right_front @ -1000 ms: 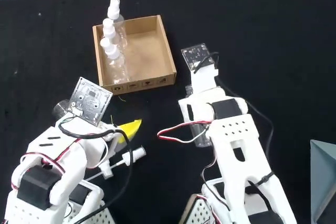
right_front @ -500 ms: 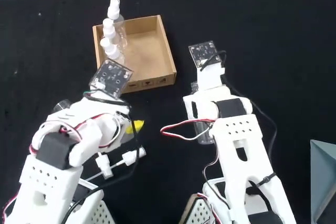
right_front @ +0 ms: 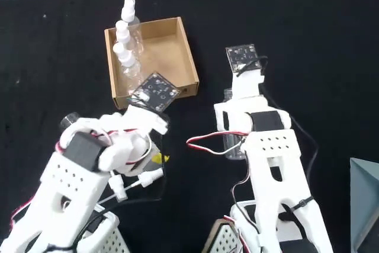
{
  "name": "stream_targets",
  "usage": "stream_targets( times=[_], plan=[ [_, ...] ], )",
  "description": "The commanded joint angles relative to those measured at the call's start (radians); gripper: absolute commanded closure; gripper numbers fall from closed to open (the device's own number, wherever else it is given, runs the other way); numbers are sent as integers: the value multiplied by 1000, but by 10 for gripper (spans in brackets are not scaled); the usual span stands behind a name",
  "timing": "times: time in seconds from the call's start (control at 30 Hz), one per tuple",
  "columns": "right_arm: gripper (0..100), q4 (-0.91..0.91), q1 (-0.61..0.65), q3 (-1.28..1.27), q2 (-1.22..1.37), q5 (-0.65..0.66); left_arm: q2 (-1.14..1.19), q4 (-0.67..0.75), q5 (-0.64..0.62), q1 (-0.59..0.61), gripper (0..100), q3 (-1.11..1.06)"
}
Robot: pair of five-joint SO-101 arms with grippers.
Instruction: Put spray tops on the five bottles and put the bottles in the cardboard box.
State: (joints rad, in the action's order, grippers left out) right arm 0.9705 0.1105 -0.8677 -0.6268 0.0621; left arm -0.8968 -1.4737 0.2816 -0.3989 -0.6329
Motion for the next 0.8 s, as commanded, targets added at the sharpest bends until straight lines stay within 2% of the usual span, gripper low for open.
stream_targets(
  times=[0.0,0.5,0.77],
  plan=[
    [897,-28,-40,51,-50,-18,58,-8,28,-15,726,61],
    [897,-29,-71,56,-51,-23,219,-12,123,-18,726,61],
    [897,-61,-107,50,-48,-25,344,-52,107,-16,726,124]
  ],
)
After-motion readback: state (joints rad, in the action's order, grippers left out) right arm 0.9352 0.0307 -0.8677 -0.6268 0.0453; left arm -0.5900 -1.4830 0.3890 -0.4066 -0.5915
